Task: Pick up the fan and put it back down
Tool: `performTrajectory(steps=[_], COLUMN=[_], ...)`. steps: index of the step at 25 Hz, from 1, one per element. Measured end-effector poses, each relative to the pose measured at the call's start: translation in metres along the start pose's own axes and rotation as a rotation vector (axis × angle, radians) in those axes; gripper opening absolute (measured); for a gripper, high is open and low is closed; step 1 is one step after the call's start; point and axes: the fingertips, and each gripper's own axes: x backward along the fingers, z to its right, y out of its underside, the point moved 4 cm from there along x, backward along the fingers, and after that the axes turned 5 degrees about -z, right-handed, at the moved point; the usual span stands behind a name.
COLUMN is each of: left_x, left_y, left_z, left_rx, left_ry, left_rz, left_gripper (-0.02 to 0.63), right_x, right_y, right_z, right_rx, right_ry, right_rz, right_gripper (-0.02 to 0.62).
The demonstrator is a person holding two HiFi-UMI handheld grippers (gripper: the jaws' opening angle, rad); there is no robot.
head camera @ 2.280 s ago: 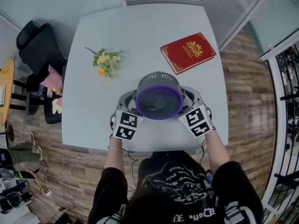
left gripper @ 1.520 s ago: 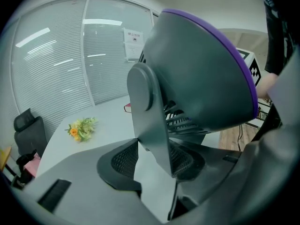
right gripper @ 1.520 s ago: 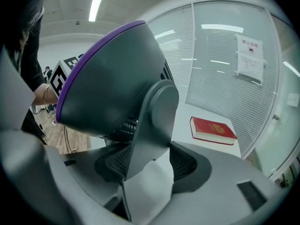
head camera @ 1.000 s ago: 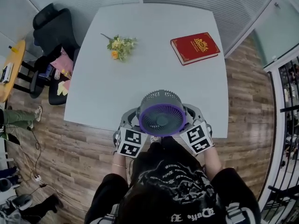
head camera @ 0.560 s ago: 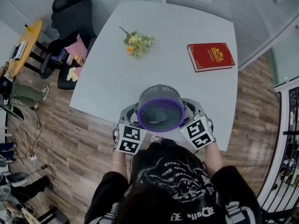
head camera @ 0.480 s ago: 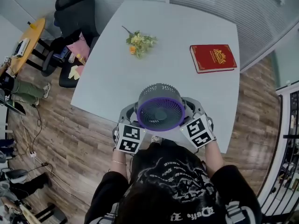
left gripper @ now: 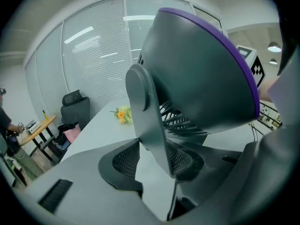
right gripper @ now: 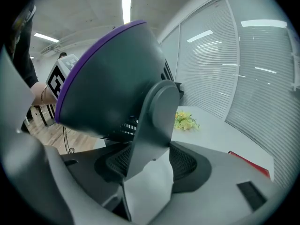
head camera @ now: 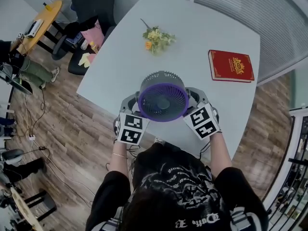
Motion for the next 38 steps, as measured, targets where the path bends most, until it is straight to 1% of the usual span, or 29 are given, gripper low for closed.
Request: performTrajectory(steps=[8,12,15,18,24,32,35,38], left_x=[-0.010,-0.017,-0.026,-0.039,-0.066,-0.104,-0.116,-0.128], left_y=[0.004,0.008,0.012,0.017,0.025,0.033,0.038,0.039], left_z=[-0.022,-0.041,-0.060,-0.076,-0.116,-0.160,-0.172,-0.179], left_rx=[0.053,0.092,0.094,0.086,0.099,0.074,0.086,0.109], left_ry=[-0.066,-0.069,-0.076,-0.057,-0.018,0.019,0.031,0.047], left_rz=[-0.016,-0.010,-0.030,-0.054,-0.071,-0.115,-0.132,-0.125], left_gripper=[0.164,0.164,0.164,0.165,0.166,0.164,0.164,0.164], right_x=[-0.029,-0.050,-0.070,-0.090,-0.135,-0.188,-0.205,-0.220], right_y=[-0.017,-0.029,-0.040,-0.044,-0.057,-0.067,-0.069,-0.066], right_z=[0.011,0.013,0.015,0.016,0.022,0.028,0.032,0.037], right_rx=[0.065,0.087,0.098,0.084,0.050,0.004,-0.005,-0.014], right_ry=[-0.051,-0.075,-0.084,-0.091,-0.101,-0.095,-0.105,-0.108], right_rz=[0.015,0.012,0.002,-0.017,-0.045,-0.084,-0.093,-0.118], right_gripper=[0.238,0.238,0.238,0.238,0.239,0.238,0.239,0.237])
